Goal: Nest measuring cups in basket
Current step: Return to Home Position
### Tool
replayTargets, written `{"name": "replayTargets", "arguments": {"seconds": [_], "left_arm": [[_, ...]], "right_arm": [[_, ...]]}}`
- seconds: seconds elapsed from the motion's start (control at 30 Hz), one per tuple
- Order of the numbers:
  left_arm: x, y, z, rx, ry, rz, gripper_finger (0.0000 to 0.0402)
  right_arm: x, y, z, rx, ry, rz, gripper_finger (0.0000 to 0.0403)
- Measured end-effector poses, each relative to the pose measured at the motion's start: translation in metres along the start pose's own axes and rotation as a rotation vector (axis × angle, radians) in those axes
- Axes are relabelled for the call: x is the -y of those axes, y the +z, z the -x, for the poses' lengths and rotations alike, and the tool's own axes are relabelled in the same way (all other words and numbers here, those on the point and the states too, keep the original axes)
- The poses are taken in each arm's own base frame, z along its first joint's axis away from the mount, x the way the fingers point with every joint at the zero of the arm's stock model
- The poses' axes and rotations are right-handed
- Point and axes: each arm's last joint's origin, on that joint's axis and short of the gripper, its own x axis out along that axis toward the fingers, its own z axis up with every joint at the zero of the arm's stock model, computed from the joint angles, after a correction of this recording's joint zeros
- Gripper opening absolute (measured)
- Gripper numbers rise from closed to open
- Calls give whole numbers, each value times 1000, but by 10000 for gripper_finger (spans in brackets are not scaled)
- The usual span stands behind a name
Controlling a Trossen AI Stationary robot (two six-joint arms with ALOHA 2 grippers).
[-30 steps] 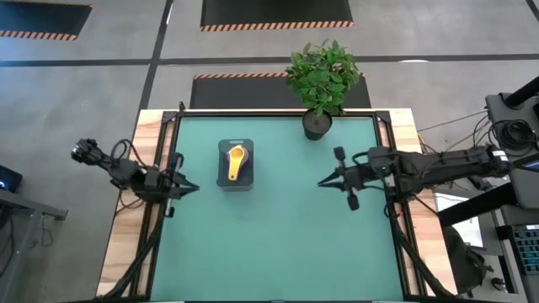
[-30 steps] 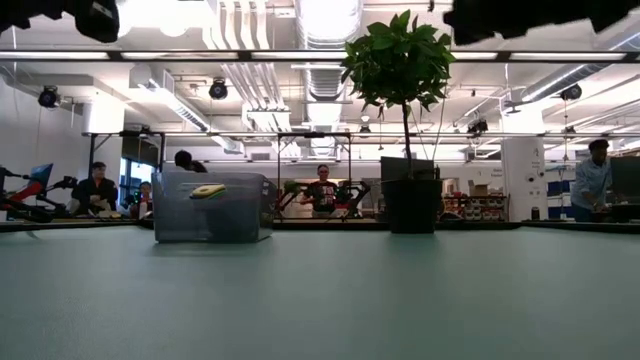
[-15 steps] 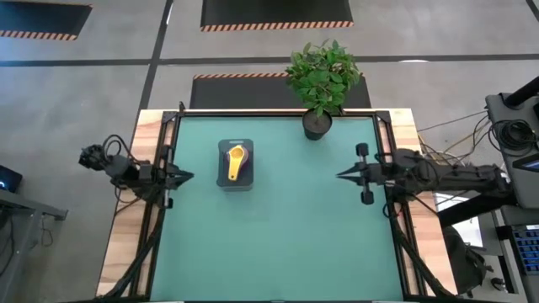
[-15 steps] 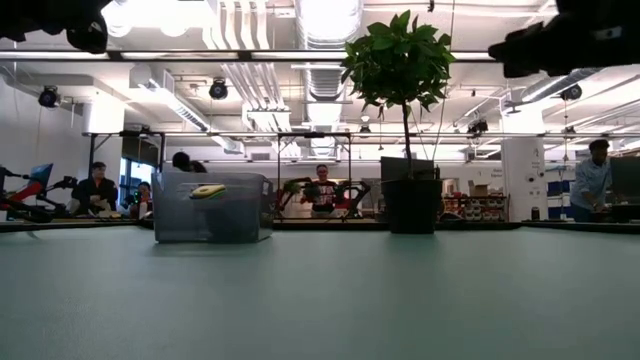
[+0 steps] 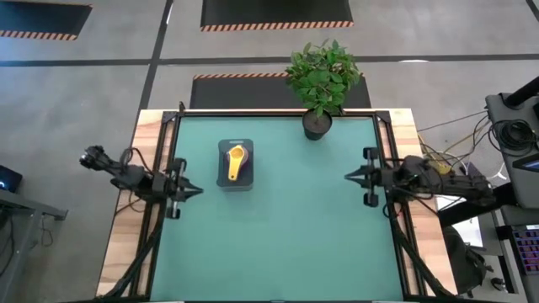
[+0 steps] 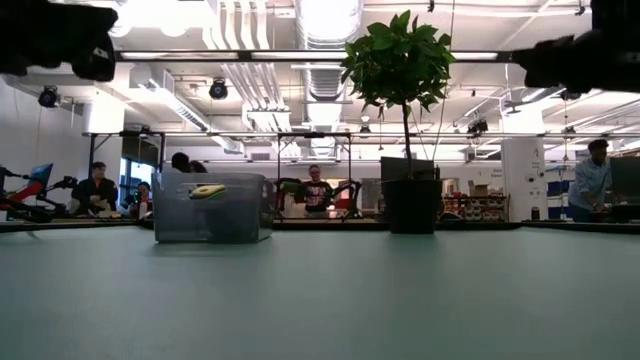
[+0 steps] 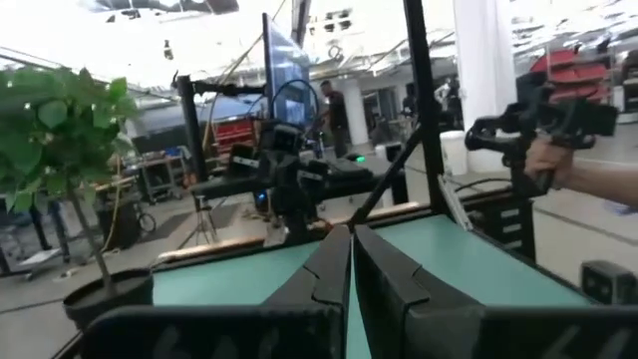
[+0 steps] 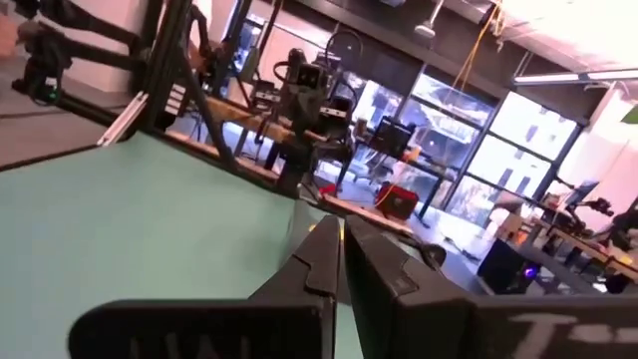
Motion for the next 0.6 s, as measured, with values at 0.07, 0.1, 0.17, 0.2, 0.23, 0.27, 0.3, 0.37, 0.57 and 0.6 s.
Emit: {"name": "replayTargets", "arguments": {"seconds": [0.07,0.1,0.17,0.2,0.23,0.27,0.3,0.37,0.57,0.6], "left_arm": [[2,-8,-1,6,6,-4,0],[3,-12,-1,15,9,-12,0],[4,-14,-1,6,4,-18,0],[4,-14,-1,2,5,-3,0],[4,-14,-2,0,6,-2,0],[4,-15,-2,-8,6,-11,0],[4,-15,-1,-8,13,-29,0],[3,-15,-2,-17,42,-76,0],[3,-19,-2,-56,55,-126,0],[3,-19,-2,-55,56,-126,0]], "right_arm": [[-4,-9,-1,-15,8,1,9],[-4,-10,-1,7,6,9,9],[-6,-14,-1,-8,25,16,9],[-7,-15,-1,-15,33,17,9],[-8,-17,-1,-32,41,14,9],[-8,-18,-1,-44,48,14,9],[-9,-20,-1,-65,56,9,9],[-9,-21,-1,-77,60,0,9],[-10,-24,-3,-108,73,-6,9],[-10,-24,-3,-109,74,-7,9]]}}
